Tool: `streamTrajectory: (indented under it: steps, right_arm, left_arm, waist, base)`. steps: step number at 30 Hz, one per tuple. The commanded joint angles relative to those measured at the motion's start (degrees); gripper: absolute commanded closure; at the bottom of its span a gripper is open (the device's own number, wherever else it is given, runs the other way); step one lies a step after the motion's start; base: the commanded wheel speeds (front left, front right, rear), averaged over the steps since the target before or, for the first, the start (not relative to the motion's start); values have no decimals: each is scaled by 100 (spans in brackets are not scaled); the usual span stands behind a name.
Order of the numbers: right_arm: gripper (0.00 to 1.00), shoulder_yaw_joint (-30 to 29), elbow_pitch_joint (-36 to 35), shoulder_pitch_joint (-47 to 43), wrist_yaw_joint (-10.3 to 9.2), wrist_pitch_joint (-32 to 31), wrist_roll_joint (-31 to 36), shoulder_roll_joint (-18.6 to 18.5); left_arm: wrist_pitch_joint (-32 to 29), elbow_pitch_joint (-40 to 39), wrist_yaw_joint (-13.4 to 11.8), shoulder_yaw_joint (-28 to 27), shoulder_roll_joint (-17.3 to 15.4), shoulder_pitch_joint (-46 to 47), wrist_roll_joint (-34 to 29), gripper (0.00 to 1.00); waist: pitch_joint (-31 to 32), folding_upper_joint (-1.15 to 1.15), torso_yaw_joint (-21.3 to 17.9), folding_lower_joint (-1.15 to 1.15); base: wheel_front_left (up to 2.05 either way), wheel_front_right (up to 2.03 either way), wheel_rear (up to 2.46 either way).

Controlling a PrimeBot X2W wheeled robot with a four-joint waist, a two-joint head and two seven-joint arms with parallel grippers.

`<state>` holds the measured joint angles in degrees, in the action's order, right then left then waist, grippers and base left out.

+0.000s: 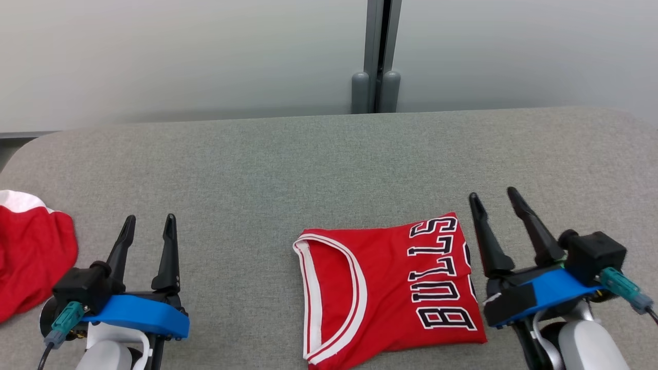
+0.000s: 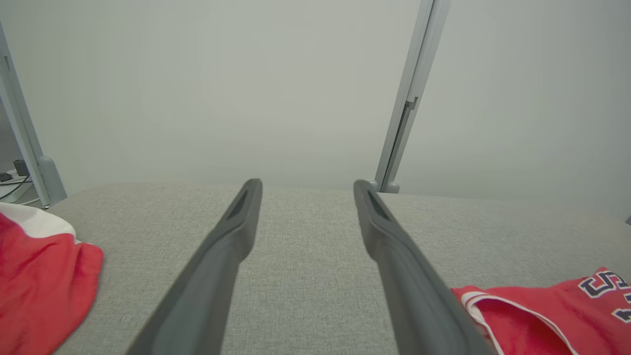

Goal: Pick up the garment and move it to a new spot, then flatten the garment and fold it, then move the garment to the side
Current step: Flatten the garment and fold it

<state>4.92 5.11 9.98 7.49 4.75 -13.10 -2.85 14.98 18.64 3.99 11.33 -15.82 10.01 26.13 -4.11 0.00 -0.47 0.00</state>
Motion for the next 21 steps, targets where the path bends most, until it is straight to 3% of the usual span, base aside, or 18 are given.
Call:
streamTrajectory:
  steps: [1,8,21]
  right_arm:
    - [0,-96,-62,-113,1,-24,16,-9]
    - [0,-829,-171,-516,1,-216,241,-7]
    - [0,-848,257,-722,1,-175,189,-63]
  left_arm:
    - [22,-9,-28,-40,-2,-48,-28,0]
    - [25,21,-45,-62,17,-200,-88,0]
    - [27,226,-60,-33,-44,-384,-144,0]
  waist:
    - [36,0,-26,0]
    - [207,0,-95,0]
    - [467,0,-175,0]
  base:
    - [0,0,0]
    - [0,0,0]
    - [0,0,0]
